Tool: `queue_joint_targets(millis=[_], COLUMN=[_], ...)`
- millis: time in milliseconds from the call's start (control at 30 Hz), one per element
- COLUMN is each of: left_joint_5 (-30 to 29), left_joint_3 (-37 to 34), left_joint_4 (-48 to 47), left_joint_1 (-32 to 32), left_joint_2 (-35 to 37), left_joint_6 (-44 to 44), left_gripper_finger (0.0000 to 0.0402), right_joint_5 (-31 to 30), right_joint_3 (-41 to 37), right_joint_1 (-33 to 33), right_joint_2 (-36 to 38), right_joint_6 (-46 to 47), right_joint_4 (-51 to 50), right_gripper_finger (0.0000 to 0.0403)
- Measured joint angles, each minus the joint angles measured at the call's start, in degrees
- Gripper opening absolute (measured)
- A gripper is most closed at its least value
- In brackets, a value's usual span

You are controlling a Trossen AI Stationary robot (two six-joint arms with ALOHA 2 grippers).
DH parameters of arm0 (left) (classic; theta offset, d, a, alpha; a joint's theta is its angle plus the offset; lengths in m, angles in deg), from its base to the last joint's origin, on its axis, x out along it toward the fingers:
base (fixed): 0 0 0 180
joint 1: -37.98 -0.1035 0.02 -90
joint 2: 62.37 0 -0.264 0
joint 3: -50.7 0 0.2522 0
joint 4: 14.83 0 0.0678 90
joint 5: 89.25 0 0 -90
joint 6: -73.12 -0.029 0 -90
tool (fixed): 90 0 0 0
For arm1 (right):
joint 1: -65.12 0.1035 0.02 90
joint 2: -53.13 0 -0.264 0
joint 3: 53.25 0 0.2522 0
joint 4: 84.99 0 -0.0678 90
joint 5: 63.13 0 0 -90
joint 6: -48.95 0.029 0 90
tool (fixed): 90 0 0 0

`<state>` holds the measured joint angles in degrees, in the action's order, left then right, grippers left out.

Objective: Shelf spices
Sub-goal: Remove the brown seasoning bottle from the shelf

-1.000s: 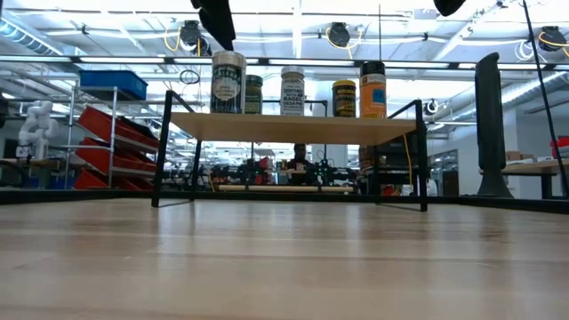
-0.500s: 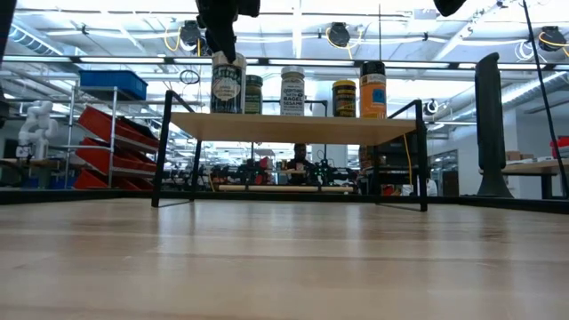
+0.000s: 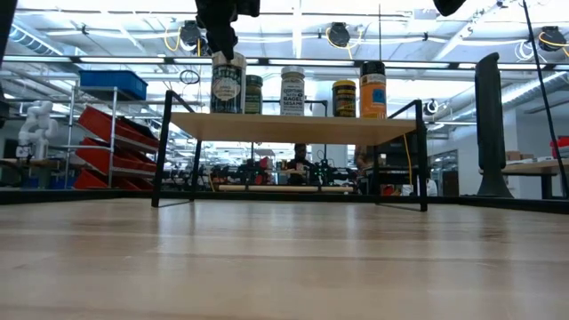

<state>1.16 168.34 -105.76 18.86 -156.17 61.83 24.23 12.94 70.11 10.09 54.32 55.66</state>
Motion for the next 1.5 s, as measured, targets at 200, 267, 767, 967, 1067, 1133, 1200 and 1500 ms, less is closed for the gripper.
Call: queue_joint_targets(millis=[200,267,767,967,1067,1133,1200,1500], left_joint_5=[1.1,1.1,1.1,0.9,0.9,0.9,0.9,1.0], left_joint_3=[-1.7,-2.3,-2.6,-2.6,-2.6,-2.6,-2.3,2.6], left_joint_4=[0.1,0.1,0.2,0.2,0.3,0.2,-0.2,-2.9], left_joint_1=[0.0,0.0,0.0,0.6,1.4,2.1,2.7,5.9], left_joint_2=[0.0,0.0,0.0,0.0,0.0,0.1,0.1,0.0], left_joint_6=[0.4,0.4,0.3,0.3,0.3,0.3,0.3,2.2], left_gripper_finger=[0.0353,0.0342,0.0284,0.0283,0.0282,0.0281,0.0281,0.0279], right_joint_5=[0.0,0.0,0.0,0.0,0.0,0.0,0.0,-0.1], right_joint_3=[0.0,0.0,0.0,0.0,0.0,0.0,0.0,0.0], right_joint_1=[0.0,0.0,0.0,0.0,0.0,0.0,0.0,0.0], right_joint_2=[0.0,0.0,0.0,0.0,0.0,0.0,0.0,0.0], right_joint_6=[0.0,0.0,0.0,0.0,0.0,0.0,0.0,0.0], right_joint_4=[0.0,0.0,0.0,0.0,0.0,0.0,0.0,-0.2], right_gripper_finger=[0.0000,0.0000,0.0000,0.0000,0.0000,0.0000,0.0000,0.0000])
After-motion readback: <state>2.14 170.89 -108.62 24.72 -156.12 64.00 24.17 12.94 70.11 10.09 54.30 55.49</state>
